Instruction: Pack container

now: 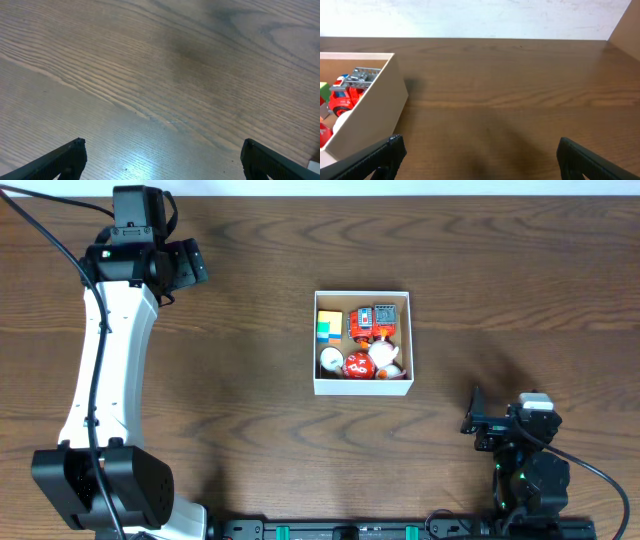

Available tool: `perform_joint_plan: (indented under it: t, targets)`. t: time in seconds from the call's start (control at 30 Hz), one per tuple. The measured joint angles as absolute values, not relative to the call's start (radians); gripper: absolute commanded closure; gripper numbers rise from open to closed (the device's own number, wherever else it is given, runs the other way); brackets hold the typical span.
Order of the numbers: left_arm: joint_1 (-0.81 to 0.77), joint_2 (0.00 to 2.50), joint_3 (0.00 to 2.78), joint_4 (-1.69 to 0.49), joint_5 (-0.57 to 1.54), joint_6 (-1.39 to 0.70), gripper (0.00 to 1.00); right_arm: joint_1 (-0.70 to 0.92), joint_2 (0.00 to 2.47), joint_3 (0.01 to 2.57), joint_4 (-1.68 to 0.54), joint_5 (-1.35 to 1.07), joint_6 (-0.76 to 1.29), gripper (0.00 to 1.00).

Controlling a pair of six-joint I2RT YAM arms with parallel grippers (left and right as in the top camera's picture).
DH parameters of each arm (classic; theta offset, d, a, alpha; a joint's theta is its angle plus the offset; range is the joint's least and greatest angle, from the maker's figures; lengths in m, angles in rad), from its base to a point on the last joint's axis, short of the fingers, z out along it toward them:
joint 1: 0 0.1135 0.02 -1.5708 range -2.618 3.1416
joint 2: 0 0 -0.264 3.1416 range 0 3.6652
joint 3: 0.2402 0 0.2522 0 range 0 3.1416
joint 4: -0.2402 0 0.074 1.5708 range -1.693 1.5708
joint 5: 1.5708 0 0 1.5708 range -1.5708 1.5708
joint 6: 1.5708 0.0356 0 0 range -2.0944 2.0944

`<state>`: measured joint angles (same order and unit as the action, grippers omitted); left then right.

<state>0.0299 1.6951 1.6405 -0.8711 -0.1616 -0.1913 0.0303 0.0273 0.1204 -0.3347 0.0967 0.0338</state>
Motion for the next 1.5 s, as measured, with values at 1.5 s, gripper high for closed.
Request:
perform_joint_plan:
  t: [1.5]
  targets:
    - [0.030,1.695,1.641,-0.871,-0.162,-0.191,0.02,0.030,0.024,0.113,-0.340,0.098,-0.048,0.01]
